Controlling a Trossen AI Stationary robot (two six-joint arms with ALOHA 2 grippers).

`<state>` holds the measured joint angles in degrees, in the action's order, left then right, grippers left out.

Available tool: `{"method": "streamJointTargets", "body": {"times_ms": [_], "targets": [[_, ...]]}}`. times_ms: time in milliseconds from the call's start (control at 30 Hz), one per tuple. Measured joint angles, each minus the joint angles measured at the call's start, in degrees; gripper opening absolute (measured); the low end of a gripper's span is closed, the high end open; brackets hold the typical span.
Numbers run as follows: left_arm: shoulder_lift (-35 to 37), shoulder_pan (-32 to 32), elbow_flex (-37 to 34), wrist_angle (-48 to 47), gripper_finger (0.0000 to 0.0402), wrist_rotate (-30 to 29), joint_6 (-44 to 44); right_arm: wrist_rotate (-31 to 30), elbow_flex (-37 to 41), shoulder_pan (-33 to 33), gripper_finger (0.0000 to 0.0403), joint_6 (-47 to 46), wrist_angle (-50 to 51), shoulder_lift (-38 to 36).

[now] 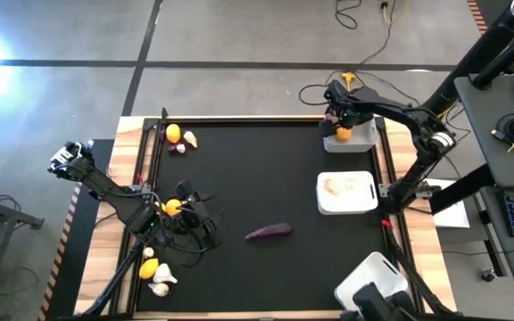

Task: Sort produce into baskets
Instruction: Put the eggplant into the bottom white bin

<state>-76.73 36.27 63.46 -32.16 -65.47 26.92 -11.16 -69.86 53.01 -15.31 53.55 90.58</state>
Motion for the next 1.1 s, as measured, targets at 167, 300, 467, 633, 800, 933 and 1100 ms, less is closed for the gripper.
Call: {"method": "streamJointTargets", "body": {"times_ms": [167, 300, 467, 633, 800, 933, 1100], "targets": [[0.0, 0.0, 0.0, 0.0, 0.0193, -0.9, -0.5, 3.6, 0.3, -8.4, 0.0349, 4.7, 1.8, -8.3], [0.1, 0.0, 0.0, 0.0, 0.0193, -4.7, -0.7, 3.7, 2.8, -22.0, 0.0342, 5.3, -2.5, -16.3], [0.0, -0.3, 0.0, 0.2, 0.0193, -5.1, 0.5, 3.9, 10.0, -44.7, 0.0331, 4.4, -15.3, -24.2], [0.0, -0.7, 0.0, 0.7, 0.0193, -5.1, 1.0, 3.6, 20.1, -64.2, 0.0324, 4.7, -34.4, -25.8], [0.0, -1.0, 0.0, 0.9, 0.0193, -5.1, 1.0, -2.2, 27.1, -74.0, 0.0318, 5.5, -50.2, -19.2], [0.0, -1.1, 0.0, 1.0, 0.0193, -5.1, 1.0, -5.8, 26.1, -73.5, 0.0307, -0.2, -50.5, -12.2], [0.0, -1.2, -0.2, 0.9, 0.0193, -5.1, 1.0, -0.5, 22.3, -70.9, 0.0293, 1.8, -50.8, -4.1]]}}
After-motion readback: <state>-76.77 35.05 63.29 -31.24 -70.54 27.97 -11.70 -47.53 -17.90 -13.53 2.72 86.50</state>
